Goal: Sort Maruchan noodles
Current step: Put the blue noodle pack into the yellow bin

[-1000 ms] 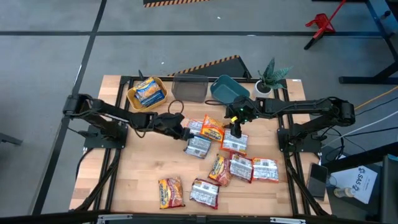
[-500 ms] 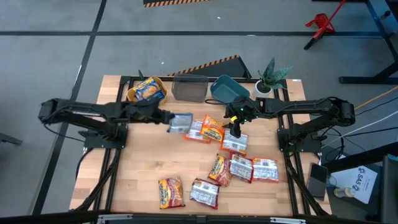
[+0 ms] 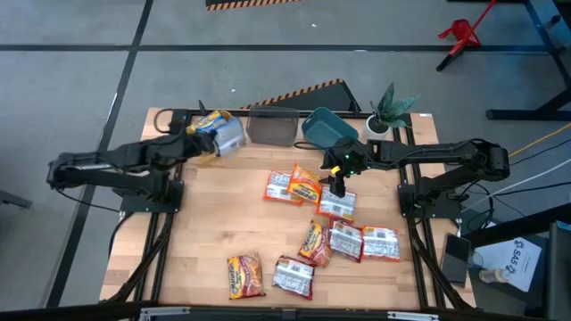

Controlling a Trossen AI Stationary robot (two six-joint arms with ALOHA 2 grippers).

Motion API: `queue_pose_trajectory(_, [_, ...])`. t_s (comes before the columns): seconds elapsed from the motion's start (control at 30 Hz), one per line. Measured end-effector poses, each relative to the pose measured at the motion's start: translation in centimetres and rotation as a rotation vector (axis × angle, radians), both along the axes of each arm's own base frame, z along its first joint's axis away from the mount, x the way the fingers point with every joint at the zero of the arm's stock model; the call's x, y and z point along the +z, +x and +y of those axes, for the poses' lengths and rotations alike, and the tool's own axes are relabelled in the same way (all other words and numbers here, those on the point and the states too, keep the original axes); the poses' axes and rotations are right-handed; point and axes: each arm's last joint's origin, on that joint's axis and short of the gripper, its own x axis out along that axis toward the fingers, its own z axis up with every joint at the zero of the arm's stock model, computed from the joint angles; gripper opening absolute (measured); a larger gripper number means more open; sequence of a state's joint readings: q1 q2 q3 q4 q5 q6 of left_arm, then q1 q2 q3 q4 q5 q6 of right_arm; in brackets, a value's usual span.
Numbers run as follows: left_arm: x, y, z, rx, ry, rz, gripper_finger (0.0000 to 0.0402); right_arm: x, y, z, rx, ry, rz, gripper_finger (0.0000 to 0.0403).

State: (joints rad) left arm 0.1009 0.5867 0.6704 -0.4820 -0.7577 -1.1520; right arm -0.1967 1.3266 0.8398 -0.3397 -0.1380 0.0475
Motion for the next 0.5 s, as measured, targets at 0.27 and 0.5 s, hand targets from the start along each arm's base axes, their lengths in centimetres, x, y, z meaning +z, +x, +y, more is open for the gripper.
queue_pose_trajectory(0.27, [0.9,-2.3,0.1,0.119,0.107,-0.010,0.0000,0.0,0.0,0.0,0.000,0.000,0.000,0.0234])
queue_pose_trajectory(0.5, [1.0,-2.4,0.4,0.199,0.123,-0.015,0.0000,0.0,0.0,-0.1,-0.017,-0.018,0.004,0.0234])
